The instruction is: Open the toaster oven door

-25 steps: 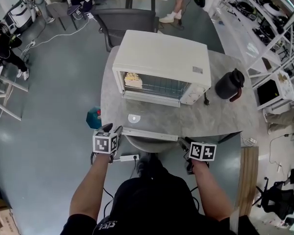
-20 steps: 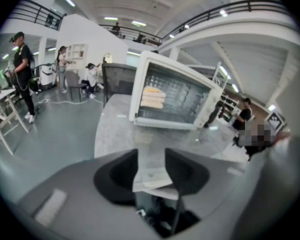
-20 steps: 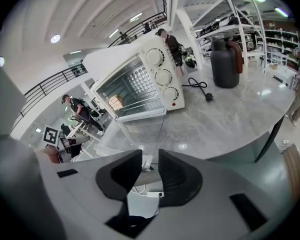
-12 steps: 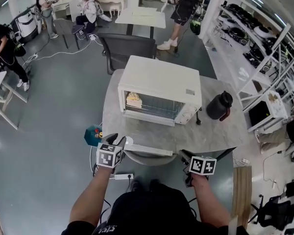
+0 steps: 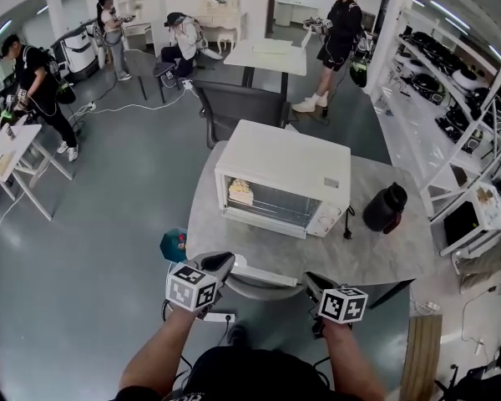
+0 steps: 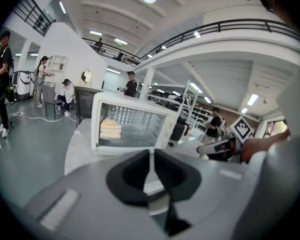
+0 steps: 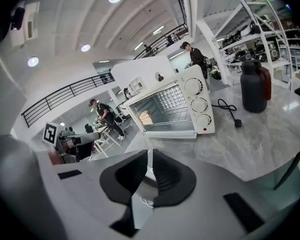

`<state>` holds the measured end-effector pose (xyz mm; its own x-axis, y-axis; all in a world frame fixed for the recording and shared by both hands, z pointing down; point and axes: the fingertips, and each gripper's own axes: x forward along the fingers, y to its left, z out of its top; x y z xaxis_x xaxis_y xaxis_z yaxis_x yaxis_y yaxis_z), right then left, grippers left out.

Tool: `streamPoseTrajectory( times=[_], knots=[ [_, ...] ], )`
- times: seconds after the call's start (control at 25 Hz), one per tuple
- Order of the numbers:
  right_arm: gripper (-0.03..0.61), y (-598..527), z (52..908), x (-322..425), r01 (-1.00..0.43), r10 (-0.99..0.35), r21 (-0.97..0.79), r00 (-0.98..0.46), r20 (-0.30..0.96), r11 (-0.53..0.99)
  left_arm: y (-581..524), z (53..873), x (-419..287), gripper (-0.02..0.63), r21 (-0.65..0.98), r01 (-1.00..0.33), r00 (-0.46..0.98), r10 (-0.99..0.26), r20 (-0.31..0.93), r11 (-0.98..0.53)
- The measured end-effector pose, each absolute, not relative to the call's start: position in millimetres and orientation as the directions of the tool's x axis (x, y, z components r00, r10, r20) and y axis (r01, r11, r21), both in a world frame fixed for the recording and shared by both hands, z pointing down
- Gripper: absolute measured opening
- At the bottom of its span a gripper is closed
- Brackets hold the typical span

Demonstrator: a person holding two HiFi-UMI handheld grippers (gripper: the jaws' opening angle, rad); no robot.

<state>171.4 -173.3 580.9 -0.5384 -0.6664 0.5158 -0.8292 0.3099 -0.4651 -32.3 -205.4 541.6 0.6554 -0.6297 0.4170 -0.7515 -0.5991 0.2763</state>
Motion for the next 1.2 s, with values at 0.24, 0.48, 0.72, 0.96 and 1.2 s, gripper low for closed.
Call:
streamPoseTrajectory(
  times=[0.24, 0.48, 0.72, 0.96, 1.2],
  knots=[
    [0.014, -147, 554, 190, -0.801, -0.648, -0.421, -0.595, 0.476, 0.426, -170, 520, 10, 0.009, 0.210, -0.778, 0.622, -0.679, 0.391, -0.592],
    [0.009, -134, 537, 213, -0.761, -0.648, -0.440, -0.642, 0.409, 0.476, -143, 517, 45, 0.009, 0.205, -0.813, 0.579, -0.716, 0.390, -0.545],
    [0.003, -139, 518, 205, -0.720, -0.633, -0.404, -0.691, 0.348, 0.564, -142, 485, 29, 0.008, 0.192, -0.883, 0.469, -0.810, 0.353, -0.427],
    [-0.007, -150, 481, 190, -0.699, -0.632, -0.318, -0.715, 0.297, 0.641, -153, 450, -3, 0.008, 0.156, -0.913, 0.407, -0.865, 0.294, -0.377],
    [-0.008, -163, 436, 179, -0.704, -0.674, -0.259, -0.709, 0.207, 0.661, -164, 424, -17, 0.008, 0.132, -0.904, 0.427, -0.868, 0.252, -0.406]
  ],
)
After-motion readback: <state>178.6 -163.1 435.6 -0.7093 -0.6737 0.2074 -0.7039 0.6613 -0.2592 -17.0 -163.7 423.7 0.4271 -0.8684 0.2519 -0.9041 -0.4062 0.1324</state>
